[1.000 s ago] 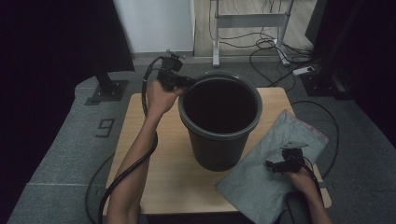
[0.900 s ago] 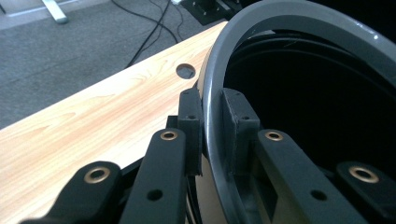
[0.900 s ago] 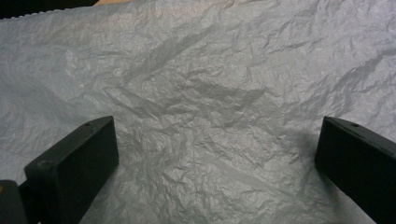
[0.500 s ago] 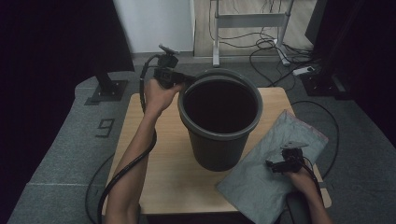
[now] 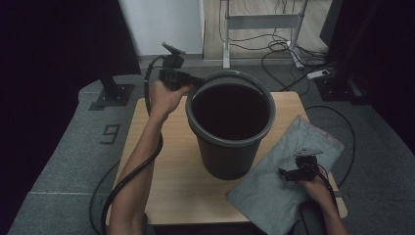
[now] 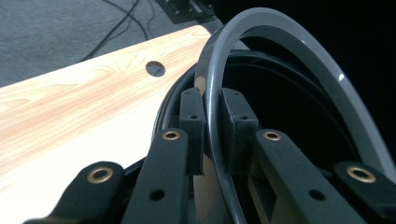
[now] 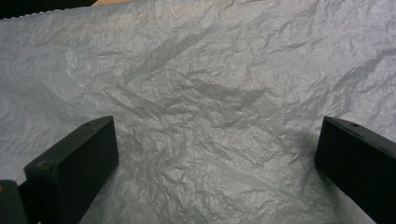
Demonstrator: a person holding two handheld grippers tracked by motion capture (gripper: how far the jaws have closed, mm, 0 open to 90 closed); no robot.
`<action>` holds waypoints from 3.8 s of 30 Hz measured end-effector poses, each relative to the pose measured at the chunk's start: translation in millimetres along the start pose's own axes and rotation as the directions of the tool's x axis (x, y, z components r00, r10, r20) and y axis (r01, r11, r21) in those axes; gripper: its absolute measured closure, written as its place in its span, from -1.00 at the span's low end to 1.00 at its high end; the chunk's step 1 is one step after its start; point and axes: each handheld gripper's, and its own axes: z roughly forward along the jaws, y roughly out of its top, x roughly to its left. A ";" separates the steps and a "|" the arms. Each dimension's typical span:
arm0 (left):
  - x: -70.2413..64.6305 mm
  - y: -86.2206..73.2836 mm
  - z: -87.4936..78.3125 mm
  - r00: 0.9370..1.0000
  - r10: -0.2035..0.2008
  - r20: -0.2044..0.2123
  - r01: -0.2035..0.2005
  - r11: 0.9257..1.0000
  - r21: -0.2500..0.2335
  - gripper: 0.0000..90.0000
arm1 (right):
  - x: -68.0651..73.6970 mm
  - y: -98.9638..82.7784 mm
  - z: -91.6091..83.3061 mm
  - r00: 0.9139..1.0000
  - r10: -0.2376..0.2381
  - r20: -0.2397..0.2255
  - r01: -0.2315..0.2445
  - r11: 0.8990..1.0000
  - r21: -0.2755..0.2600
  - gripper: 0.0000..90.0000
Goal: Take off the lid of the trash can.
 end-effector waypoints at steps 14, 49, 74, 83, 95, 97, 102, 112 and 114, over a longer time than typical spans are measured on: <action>3.8 4.0 -9.1 0.993 -0.067 0.098 0.067 0.998 0.006 0.79 | 0.0 0.0 0.0 1.000 0.000 0.000 0.000 1.000 0.000 -1.00; 40.7 -26.7 -47.4 0.993 -0.063 -0.095 0.060 0.998 -0.032 0.76 | 0.0 0.0 0.0 1.000 0.000 0.001 0.000 1.000 0.000 -1.00; 71.6 -56.3 -85.6 0.980 -0.120 -0.160 0.109 0.991 -0.081 0.75 | 0.0 0.0 0.0 1.000 0.000 0.000 0.000 1.000 0.000 -1.00; 82.7 -68.8 -100.6 0.971 -0.137 -0.197 0.122 0.989 -0.086 0.75 | 0.0 0.0 0.0 1.000 0.000 0.000 0.000 1.000 0.000 -1.00; 100.2 -89.3 -118.8 0.957 -0.174 -0.231 0.153 0.983 -0.105 0.75 | 0.0 0.0 0.0 1.000 0.000 0.001 0.000 1.000 0.000 -1.00; 102.6 -92.1 -120.6 0.956 -0.179 -0.235 0.157 0.982 -0.106 0.75 | 0.0 0.0 0.0 1.000 0.000 0.001 0.000 1.000 0.000 -1.00; 109.6 -100.8 -127.3 0.950 -0.194 -0.245 0.171 0.979 -0.114 0.75 | 0.0 0.0 0.0 1.000 0.000 0.000 0.000 1.000 0.000 -1.00; 121.6 -118.6 -137.8 0.940 -0.224 -0.257 0.196 0.972 -0.131 0.75 | 0.0 0.0 0.1 1.000 0.000 0.000 0.000 1.000 -0.001 -1.00; 124.5 -122.7 -140.2 0.938 -0.232 -0.258 0.203 0.970 -0.134 0.75 | 0.0 0.0 -0.1 1.000 -0.001 0.001 0.001 1.000 0.001 -1.00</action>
